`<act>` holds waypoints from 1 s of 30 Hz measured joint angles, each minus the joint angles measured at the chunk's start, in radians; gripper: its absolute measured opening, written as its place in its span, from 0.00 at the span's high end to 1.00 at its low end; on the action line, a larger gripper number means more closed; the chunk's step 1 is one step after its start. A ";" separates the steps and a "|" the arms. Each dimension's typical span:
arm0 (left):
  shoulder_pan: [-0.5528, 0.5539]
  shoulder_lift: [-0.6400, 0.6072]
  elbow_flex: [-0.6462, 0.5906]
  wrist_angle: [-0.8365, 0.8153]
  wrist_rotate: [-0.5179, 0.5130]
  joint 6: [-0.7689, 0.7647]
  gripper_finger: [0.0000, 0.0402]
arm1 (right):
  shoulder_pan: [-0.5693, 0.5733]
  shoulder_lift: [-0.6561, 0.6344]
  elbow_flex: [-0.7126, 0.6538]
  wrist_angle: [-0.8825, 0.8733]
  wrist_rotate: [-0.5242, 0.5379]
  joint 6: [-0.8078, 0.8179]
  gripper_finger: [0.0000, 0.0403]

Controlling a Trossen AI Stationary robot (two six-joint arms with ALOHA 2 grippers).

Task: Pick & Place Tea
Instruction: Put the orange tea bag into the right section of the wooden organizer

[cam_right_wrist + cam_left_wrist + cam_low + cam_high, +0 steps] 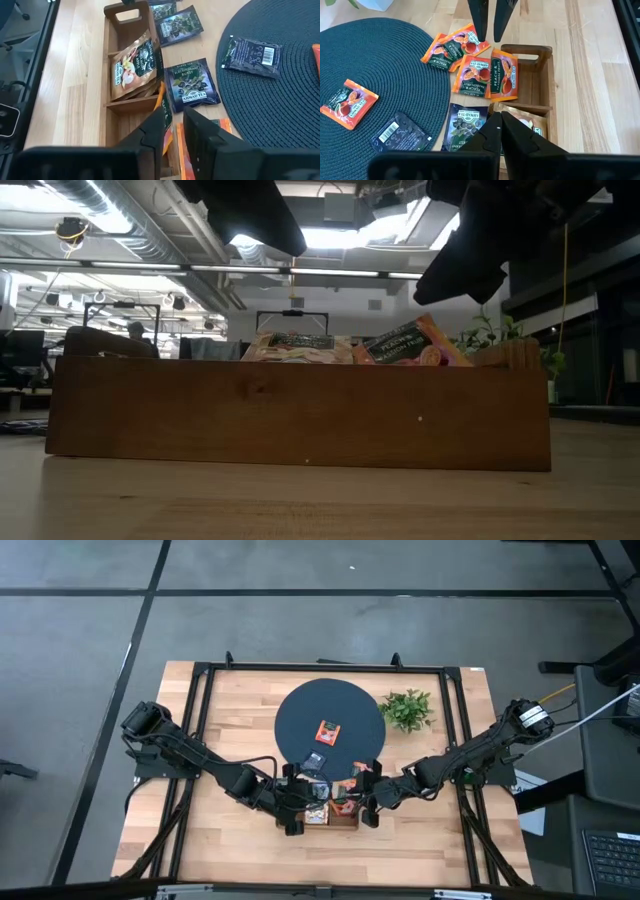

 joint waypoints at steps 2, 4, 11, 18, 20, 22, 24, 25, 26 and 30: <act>0.000 0.000 0.000 0.000 0.000 0.000 0.99 | 0.000 0.000 0.000 -0.007 -0.003 -0.002 0.80; 0.000 0.000 0.000 0.000 0.001 0.000 0.99 | 0.000 0.000 0.000 -0.019 -0.005 -0.003 0.79; 0.000 -0.018 0.000 -0.018 0.071 0.007 0.98 | 0.000 0.000 0.005 -0.035 -0.056 -0.061 0.79; 0.000 -0.087 0.000 -0.055 0.085 -0.008 0.99 | -0.002 -0.038 0.013 -0.059 -0.056 -0.129 0.79; 0.000 -0.097 0.001 -0.068 0.094 -0.010 0.99 | -0.002 -0.059 0.013 -0.065 -0.056 -0.135 0.79; 0.000 -0.099 0.001 -0.082 0.115 -0.015 0.98 | -0.004 -0.082 0.013 -0.089 -0.055 -0.136 0.79; 0.000 -0.099 0.000 -0.114 0.124 -0.021 0.98 | -0.010 -0.102 0.012 -0.124 -0.052 -0.137 0.79; 0.001 -0.099 -0.009 -0.113 0.130 -0.021 0.99 | -0.015 -0.114 0.007 -0.131 -0.051 -0.138 0.79; 0.006 -0.099 -0.024 -0.106 0.134 -0.022 0.99 | -0.022 -0.126 -0.002 -0.140 -0.050 -0.138 0.79; 0.043 -0.112 -0.085 -0.101 0.149 -0.082 1.00 | -0.050 -0.166 -0.050 -0.138 -0.058 -0.131 0.79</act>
